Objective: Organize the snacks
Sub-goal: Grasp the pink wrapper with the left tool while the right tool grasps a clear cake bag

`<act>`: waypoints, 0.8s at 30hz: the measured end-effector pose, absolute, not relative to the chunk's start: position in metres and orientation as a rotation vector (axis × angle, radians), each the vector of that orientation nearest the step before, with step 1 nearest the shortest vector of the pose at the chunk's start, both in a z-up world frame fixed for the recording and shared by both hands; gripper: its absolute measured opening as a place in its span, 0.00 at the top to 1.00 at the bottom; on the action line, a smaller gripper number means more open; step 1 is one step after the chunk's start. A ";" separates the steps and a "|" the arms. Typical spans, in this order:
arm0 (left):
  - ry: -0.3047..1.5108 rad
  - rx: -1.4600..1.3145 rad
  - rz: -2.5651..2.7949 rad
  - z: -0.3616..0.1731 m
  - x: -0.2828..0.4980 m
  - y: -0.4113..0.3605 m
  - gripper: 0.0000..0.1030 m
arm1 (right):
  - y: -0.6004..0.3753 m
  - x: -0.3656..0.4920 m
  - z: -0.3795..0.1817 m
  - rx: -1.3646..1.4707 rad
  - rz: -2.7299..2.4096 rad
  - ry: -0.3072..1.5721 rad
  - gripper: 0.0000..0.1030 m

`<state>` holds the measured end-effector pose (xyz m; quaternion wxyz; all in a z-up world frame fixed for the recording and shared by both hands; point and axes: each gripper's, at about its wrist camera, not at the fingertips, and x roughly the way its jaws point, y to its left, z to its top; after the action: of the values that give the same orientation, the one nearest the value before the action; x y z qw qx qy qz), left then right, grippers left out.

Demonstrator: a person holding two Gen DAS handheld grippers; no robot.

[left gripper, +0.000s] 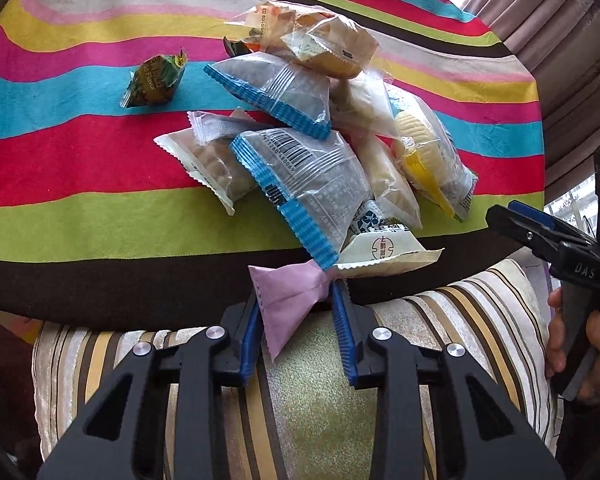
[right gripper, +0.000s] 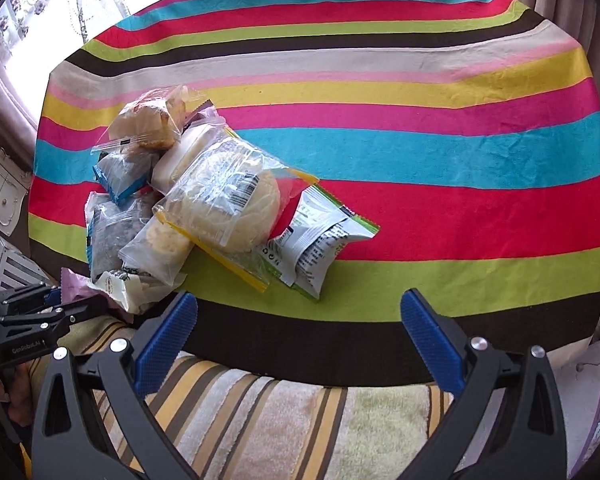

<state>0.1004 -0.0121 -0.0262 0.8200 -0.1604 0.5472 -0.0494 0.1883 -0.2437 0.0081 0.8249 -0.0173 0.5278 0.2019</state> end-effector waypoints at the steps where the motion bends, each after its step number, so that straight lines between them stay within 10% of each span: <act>1: 1.162 -0.348 -0.107 -0.025 0.099 -0.011 0.73 | -0.244 0.190 0.010 -0.005 0.434 1.115 0.01; 19: 1.099 -0.429 -0.116 -0.014 0.071 -0.008 0.84 | -0.178 0.235 -0.011 0.152 0.478 1.144 0.02; 24: 1.077 -0.443 -0.112 -0.011 0.065 -0.005 0.85 | -0.182 0.237 -0.014 0.149 0.459 1.126 0.28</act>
<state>0.0647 -0.0053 -0.0105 0.8338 -0.2091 0.5081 -0.0530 0.2373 -0.1818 -0.0142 0.8182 0.0701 0.5284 0.2155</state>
